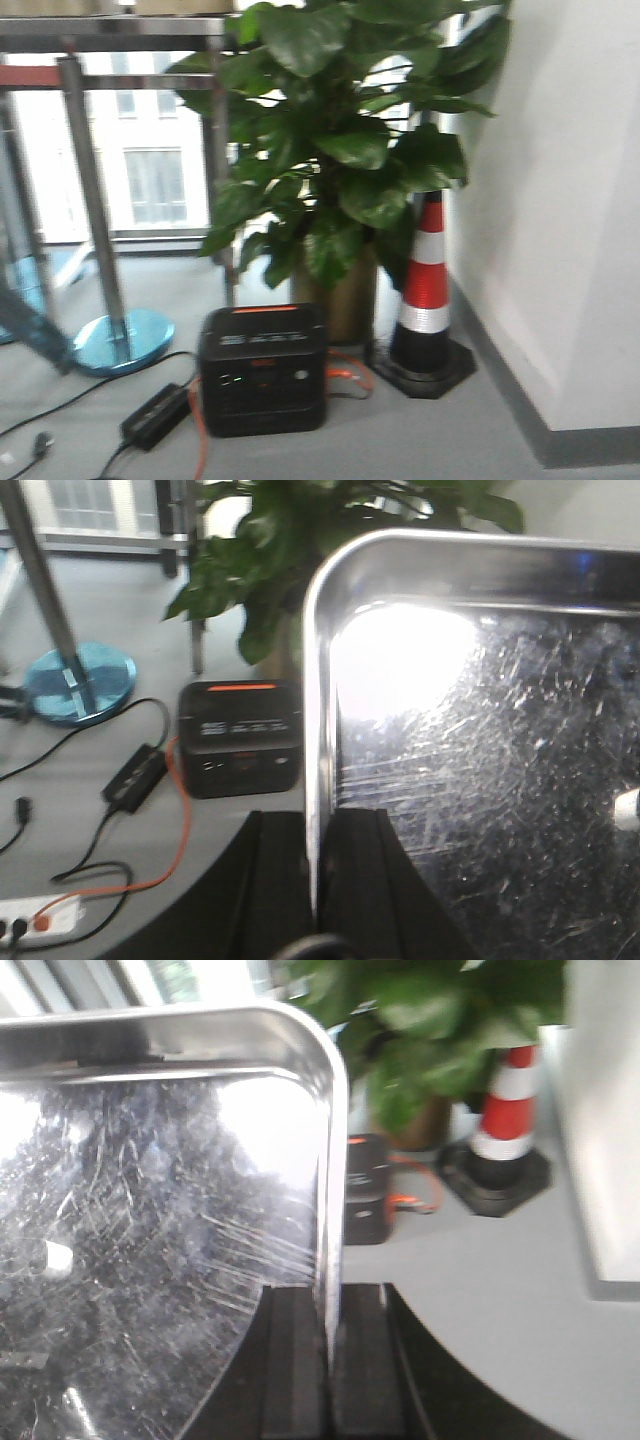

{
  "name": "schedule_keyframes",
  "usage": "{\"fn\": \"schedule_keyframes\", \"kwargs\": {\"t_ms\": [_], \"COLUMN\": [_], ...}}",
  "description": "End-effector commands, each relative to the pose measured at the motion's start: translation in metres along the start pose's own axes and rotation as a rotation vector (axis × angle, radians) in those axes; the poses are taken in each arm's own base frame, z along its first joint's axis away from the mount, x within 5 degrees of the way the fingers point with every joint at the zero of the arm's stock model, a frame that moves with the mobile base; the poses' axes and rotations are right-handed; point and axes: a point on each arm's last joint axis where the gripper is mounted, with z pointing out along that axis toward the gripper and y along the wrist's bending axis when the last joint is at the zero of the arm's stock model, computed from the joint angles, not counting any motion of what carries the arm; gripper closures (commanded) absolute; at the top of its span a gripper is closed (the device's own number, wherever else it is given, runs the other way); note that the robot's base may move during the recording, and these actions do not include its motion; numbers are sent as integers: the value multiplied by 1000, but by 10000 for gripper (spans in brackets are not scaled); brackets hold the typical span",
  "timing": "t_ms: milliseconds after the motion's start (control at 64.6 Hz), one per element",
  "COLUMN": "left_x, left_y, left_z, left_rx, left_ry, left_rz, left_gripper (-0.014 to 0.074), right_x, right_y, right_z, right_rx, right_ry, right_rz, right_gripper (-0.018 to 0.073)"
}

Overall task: Stack silver trays without gaps
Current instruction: 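Drive past the plant and cone, turning toward another bin shelf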

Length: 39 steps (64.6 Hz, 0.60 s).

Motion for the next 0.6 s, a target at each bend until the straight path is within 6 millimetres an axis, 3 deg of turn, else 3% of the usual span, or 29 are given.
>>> {"fn": "schedule_keyframes", "kwargs": {"t_ms": [0,588], "left_x": [-5,-5], "left_y": [0,0], "left_z": [-4,-4], "left_rx": [1,1], "left_ry": [-37,-37], "left_rz": [11,11], "left_gripper": [613,613], "right_x": [-5,-5], "right_y": [-1,-1], "right_z": [-8,-8], "right_rx": [-16,-16], "right_ry": [-53,-53], "right_rz": [-12,-12], "right_gripper": [637,637]}}
